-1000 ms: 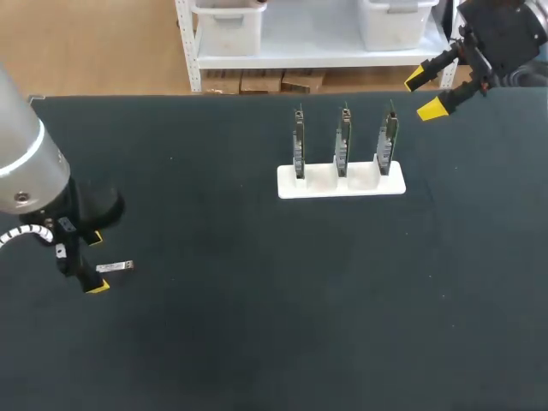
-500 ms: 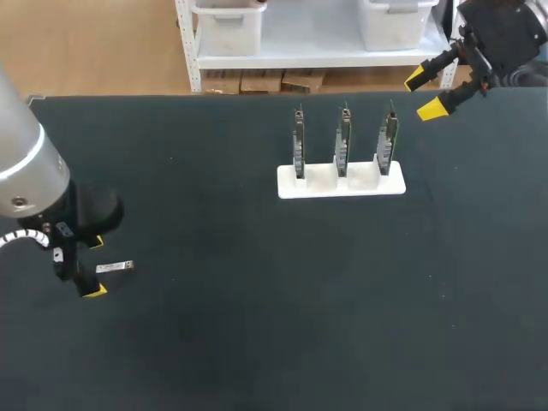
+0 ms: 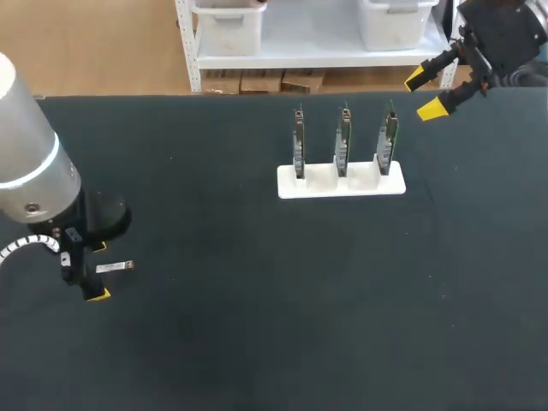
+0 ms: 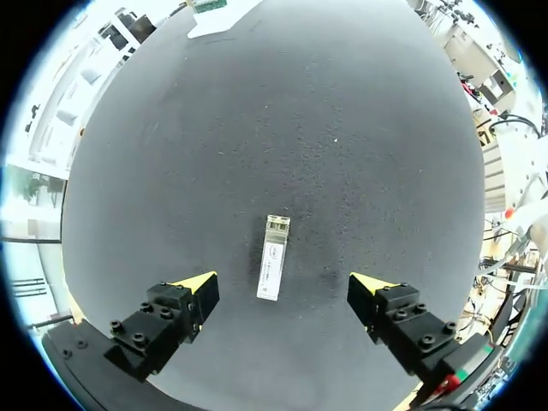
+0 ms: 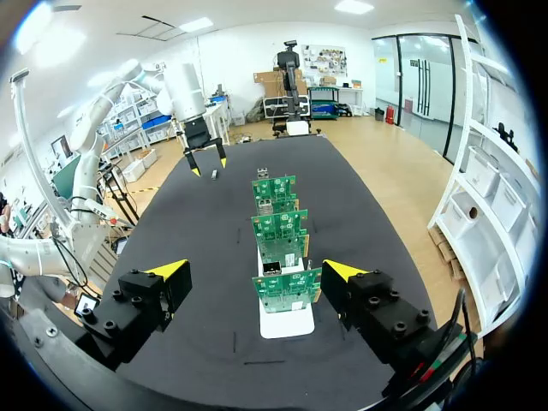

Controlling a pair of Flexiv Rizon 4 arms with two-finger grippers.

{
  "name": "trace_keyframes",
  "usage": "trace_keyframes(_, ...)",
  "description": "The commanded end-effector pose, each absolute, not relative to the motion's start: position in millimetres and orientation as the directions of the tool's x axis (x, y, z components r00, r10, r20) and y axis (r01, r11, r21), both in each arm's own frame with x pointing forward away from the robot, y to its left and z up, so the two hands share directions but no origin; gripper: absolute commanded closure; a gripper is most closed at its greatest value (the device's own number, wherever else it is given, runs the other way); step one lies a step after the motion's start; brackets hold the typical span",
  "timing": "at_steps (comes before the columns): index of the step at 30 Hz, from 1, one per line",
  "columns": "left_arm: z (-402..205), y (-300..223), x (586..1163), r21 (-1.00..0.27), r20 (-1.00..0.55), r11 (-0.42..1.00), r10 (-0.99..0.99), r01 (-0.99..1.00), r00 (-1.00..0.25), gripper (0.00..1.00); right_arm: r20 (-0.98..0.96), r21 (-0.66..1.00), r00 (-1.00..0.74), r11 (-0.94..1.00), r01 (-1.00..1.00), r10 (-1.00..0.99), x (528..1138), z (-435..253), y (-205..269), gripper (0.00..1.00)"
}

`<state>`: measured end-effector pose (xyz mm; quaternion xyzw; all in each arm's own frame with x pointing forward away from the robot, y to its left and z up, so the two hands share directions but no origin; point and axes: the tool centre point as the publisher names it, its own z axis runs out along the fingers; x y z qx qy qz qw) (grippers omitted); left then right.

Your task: Pick up the optical module with the left hand, and insert it into the network port with the right hand.

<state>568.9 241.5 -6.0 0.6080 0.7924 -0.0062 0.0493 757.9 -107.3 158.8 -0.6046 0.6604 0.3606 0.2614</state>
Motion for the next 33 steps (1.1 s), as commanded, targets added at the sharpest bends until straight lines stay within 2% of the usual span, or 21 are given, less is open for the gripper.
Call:
trace_keyframes(1, -7.7, 241.5, 573.2, 0.047, -0.086, 0.263, 0.962, 0.964, -0.259, 0.0, -0.781, 0.158, -0.133, 0.012, -0.987, -0.61, 756.5, 159.0, -106.8, 0.0)
trace_keyframes(33, -17.3, 236.4, 570.6, 0.03, -0.034, 0.243, 0.97, 0.97, -0.242, 0.0, -0.781, 0.158, -0.133, 0.012, -0.987, -0.61, 756.5, 159.0, -106.8, 0.0)
